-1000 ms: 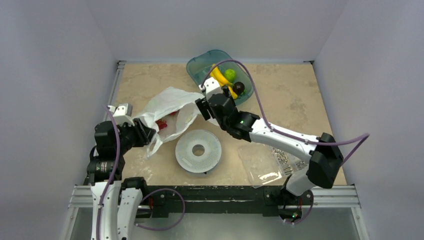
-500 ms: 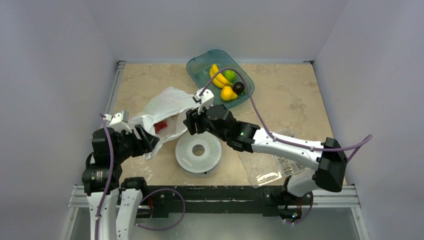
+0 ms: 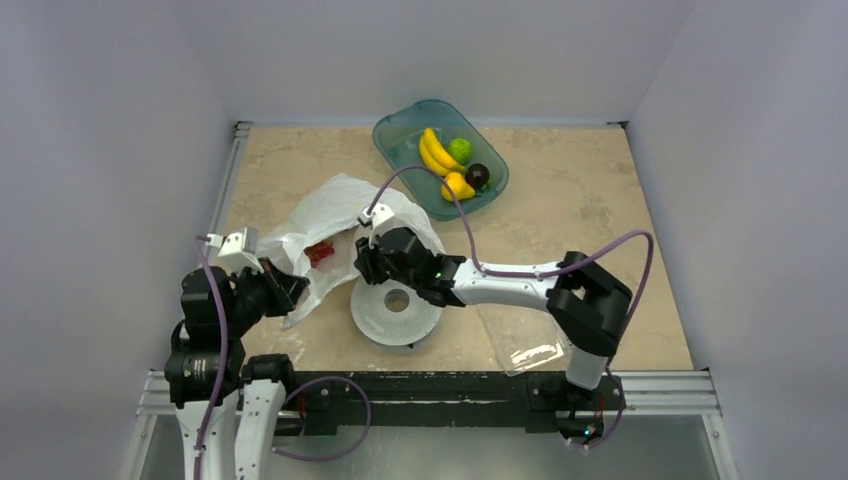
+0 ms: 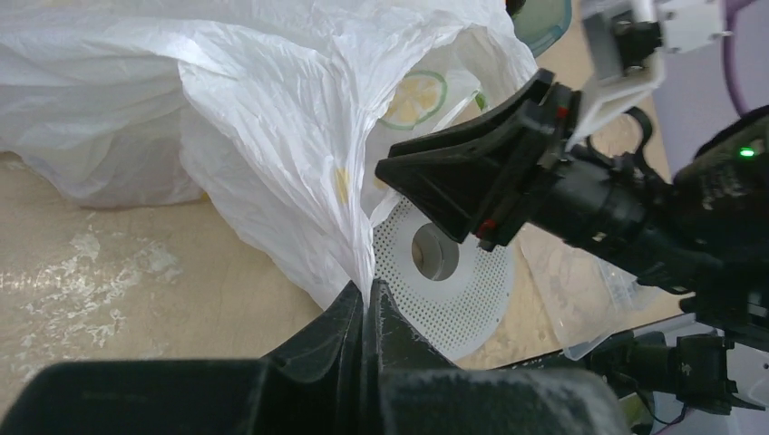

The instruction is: Take the fake fruits out of the plastic bag

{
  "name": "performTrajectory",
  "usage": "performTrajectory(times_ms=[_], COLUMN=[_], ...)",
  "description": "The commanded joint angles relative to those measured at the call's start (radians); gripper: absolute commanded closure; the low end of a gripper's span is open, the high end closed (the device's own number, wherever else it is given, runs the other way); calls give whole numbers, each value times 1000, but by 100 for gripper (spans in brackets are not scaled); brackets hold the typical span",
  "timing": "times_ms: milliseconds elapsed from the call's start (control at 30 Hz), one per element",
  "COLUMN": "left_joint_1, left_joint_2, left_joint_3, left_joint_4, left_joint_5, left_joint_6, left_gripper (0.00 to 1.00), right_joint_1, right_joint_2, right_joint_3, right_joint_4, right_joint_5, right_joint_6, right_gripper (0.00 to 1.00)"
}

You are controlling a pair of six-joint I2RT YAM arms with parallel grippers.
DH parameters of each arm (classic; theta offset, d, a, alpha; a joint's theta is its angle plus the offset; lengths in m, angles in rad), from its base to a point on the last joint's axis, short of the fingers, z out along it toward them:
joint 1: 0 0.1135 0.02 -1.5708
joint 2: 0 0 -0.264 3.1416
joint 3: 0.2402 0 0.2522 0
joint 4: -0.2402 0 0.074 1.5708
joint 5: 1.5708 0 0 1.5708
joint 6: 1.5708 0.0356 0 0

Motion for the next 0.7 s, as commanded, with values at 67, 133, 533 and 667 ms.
performTrajectory(times_ms=[67, 133, 533, 667], left_joint_1=[-4, -4, -5, -4], left_joint_2=[-77, -117, -181, -174], left_joint_3=[-15, -19, -27, -34], left_joint_4=[59, 58, 62, 74], left_joint_5=[-30, -57, -76, -36], left_joint_6=[-5, -12, -21, -14], left_gripper=[100, 100, 100, 100], right_joint_1=[-3, -12, -101, -96], right_joint_2=[68, 64, 7, -29], right_joint_3=[55, 4, -138, -118], right_joint_4=[76, 97, 70, 110], right_joint_5=[130, 175, 113, 49], right_joint_6=[-34, -53, 34, 31], right_gripper=[74, 74, 77, 75])
